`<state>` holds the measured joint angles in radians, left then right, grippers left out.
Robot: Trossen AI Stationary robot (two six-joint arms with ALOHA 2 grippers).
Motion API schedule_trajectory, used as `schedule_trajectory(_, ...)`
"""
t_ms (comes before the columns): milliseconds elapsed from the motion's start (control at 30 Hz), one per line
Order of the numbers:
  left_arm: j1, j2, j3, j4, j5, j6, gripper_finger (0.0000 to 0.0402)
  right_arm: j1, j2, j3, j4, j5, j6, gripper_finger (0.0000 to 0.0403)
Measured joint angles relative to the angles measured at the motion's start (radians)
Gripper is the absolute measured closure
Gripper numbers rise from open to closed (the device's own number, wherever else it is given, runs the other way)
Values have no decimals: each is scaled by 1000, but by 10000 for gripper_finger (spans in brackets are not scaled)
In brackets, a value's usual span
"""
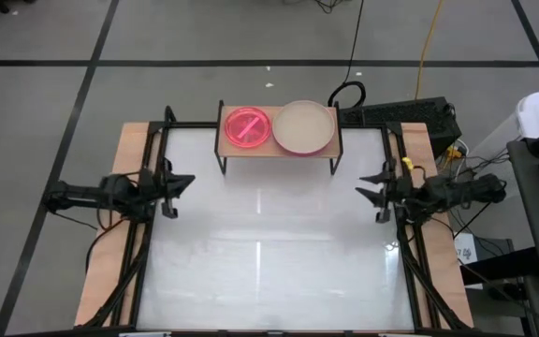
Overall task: Place and stack plates onto a shelf
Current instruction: Return to Home Position
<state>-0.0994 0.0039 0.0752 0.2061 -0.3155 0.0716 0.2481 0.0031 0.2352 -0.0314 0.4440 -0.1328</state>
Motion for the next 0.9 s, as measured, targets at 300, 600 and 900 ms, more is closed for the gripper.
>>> schedule_trajectory(300,0,3,-65,44,1,-57,383,0,0,-168,166,-1,16,385)
schedule_trajectory(600,0,3,-65,-1,3,-55,383,0,-1,-194,210,-2,27,402)
schedule_trajectory(900,0,3,-65,-82,8,-59,382,0,0,-196,201,0,16,399)
